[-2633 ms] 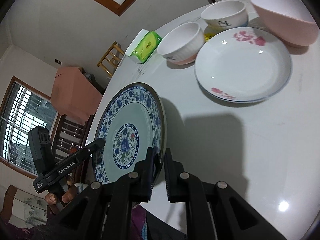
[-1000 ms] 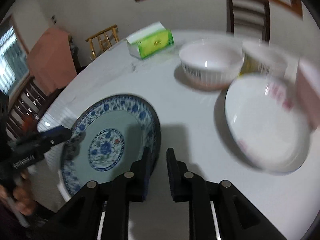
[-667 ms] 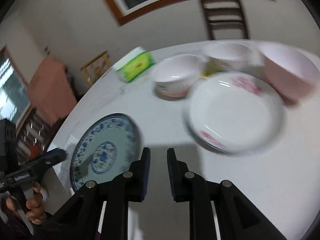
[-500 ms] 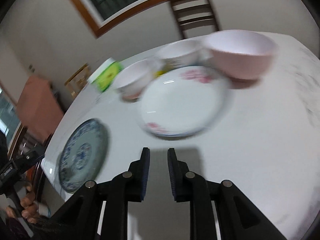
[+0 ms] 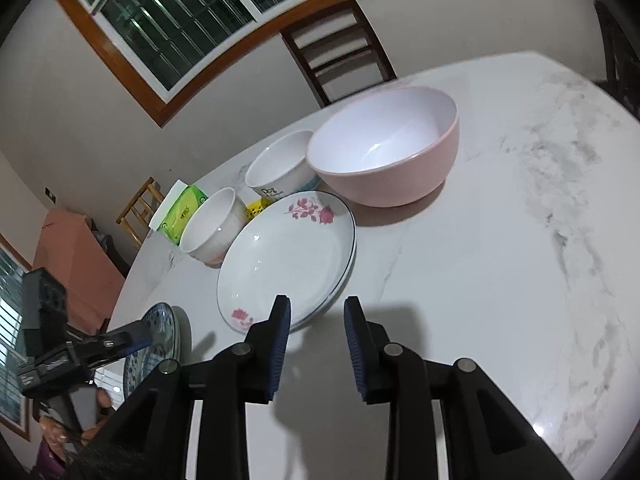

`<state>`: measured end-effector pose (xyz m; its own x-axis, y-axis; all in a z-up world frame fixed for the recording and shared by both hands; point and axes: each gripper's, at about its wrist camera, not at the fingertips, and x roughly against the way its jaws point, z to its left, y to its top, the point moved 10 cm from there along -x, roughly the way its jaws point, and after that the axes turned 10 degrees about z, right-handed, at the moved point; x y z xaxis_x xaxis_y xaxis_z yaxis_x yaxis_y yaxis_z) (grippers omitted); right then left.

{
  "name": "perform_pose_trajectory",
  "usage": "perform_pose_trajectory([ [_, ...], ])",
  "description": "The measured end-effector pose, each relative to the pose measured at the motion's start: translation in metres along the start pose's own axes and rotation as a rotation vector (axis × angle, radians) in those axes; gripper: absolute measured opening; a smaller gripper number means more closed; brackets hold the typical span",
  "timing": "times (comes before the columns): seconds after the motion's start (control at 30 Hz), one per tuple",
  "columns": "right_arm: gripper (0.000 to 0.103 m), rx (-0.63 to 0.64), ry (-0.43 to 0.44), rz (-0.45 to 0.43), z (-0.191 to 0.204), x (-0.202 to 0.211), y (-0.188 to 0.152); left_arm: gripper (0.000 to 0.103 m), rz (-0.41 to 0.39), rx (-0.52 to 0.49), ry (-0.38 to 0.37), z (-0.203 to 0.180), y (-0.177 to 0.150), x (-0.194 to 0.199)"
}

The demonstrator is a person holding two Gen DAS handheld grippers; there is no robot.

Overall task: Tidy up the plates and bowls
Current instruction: 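Open both tools and move them toward the pink-flowered white plate, then grasp the rim of the pink-flowered white plate with both tools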

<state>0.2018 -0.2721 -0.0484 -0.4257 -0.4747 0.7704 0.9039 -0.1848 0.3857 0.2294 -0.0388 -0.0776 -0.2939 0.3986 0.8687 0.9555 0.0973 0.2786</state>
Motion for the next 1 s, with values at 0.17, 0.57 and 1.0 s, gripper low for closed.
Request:
perform_pose_trajectory([
  [0.17,0.032,-0.052,0.012,0.055,-0.011,-0.021,0.012,0.099,0.084,0.059,0.015,0.004,0.025,-0.03],
  [0.57,0.033,-0.137,0.047,0.133,-0.032,-0.061,0.028,0.1,0.118,0.115,0.071,0.019,0.047,-0.067],
  [1.0,0.033,-0.12,0.01,0.148,-0.033,-0.081,0.041,0.056,0.176,0.074,0.02,-0.004,0.041,-0.083],
])
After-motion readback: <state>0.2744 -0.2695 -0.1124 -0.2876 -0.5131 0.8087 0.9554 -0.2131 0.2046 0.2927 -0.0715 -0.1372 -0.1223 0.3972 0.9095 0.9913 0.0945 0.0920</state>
